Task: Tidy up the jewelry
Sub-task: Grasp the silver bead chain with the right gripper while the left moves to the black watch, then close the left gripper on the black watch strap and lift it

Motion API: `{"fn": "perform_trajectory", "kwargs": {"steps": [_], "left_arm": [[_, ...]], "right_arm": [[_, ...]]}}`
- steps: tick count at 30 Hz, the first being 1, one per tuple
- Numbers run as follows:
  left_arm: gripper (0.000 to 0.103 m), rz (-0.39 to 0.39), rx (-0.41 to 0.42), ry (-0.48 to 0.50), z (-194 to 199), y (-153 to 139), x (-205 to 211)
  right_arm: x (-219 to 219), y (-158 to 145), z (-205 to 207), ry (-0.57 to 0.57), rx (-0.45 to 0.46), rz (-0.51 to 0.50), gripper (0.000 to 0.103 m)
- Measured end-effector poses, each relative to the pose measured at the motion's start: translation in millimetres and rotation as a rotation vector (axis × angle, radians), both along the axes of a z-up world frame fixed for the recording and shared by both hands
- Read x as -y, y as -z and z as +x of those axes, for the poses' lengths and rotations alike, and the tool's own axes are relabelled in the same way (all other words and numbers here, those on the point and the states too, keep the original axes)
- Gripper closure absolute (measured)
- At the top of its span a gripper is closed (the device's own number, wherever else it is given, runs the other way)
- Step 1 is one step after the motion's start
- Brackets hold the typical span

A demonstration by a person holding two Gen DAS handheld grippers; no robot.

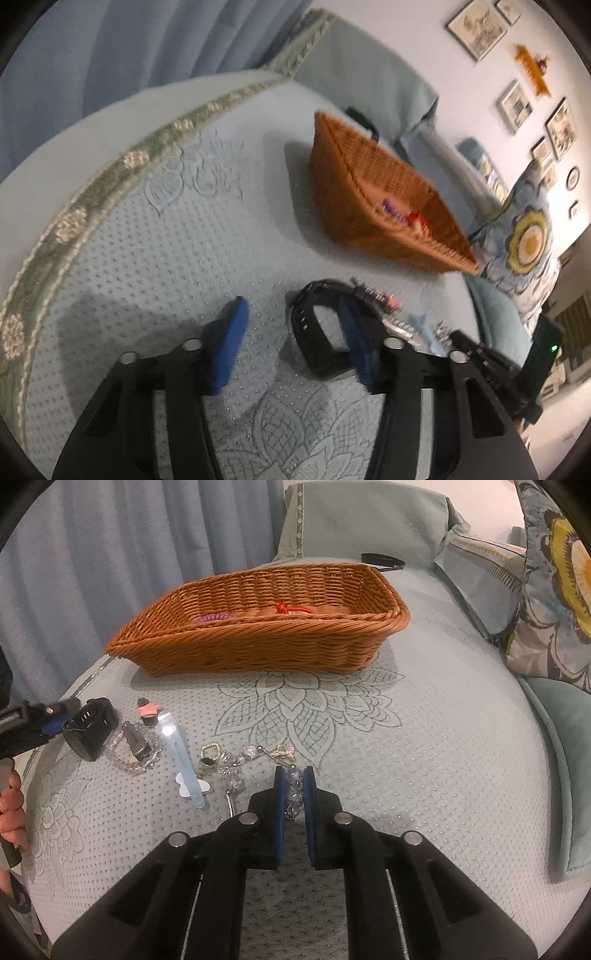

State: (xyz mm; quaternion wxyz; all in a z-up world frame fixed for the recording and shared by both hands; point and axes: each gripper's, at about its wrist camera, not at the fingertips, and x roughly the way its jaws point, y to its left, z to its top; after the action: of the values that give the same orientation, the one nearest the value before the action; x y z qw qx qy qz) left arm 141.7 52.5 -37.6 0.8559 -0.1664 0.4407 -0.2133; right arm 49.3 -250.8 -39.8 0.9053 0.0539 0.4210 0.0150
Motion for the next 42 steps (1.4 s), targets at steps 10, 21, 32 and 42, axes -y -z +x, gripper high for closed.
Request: {"fn": "perform_trajectory", "kwargs": {"steps": [10, 21, 32, 42], "left_arm": [[0.089, 0.149, 0.021, 0.03, -5, 1, 22], [0.099, 0.105, 0.179, -0.017, -40, -8, 18], [0.099, 0.072, 0.294, -0.01, -65, -23, 20], [0.099, 0.038, 0.359, -0.008, -77, -47, 25]], "right_arm": [[-2, 0, 1, -0.001, 0.002, -0.012, 0.095], [5, -10, -10, -0.004, 0.081, 0.044, 0.095], [8, -26, -30, -0.041, 0.208, 0.08, 0.095], [13, -42, -44, -0.039, 0.293, 0.123, 0.095]]}}
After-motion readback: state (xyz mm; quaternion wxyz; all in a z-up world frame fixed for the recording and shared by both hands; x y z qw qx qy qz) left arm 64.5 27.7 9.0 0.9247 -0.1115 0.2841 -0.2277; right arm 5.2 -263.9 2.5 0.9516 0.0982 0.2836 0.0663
